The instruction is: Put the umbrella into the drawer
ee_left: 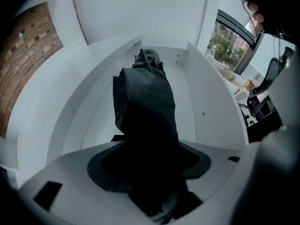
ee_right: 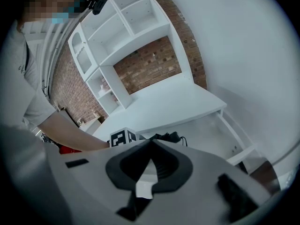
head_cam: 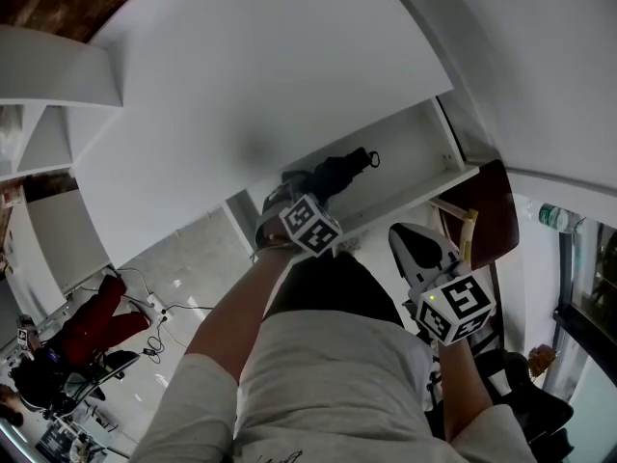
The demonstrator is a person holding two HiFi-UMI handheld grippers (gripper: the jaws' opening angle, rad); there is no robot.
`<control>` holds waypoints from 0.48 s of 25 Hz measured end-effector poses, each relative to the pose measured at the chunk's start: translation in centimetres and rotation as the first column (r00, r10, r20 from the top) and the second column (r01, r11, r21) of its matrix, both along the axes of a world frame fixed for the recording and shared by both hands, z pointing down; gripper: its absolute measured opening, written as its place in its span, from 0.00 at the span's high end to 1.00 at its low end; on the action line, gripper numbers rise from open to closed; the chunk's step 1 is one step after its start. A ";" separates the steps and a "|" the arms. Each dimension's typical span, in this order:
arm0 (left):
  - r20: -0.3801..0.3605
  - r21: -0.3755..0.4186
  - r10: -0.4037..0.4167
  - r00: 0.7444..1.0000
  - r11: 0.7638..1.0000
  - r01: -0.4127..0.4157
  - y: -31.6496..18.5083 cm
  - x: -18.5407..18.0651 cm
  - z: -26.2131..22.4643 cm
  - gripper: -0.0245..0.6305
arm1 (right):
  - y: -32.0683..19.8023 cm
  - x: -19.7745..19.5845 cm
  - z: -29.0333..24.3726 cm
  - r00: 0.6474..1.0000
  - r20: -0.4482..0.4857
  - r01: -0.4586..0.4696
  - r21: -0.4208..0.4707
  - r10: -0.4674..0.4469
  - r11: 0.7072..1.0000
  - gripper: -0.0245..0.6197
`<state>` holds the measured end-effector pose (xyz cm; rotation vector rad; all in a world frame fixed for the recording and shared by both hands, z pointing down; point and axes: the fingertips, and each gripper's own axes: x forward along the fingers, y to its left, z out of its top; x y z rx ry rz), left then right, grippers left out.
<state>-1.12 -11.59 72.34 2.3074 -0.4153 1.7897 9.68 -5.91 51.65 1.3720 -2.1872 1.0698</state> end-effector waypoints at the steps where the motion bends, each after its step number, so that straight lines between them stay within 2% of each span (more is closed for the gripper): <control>1: 0.007 -0.002 0.002 1.000 1.000 -0.002 0.0 0.0 0.1 0.53 | 0.0 0.0 0.0 1.000 0.001 0.000 0.000 0.000 1.000 0.91; 12: 0.124 -0.056 0.031 0.992 0.998 -0.024 0.6 -0.5 1.9 0.53 | 0.2 1.1 -0.1 1.000 -0.002 -0.013 0.006 0.013 1.000 0.91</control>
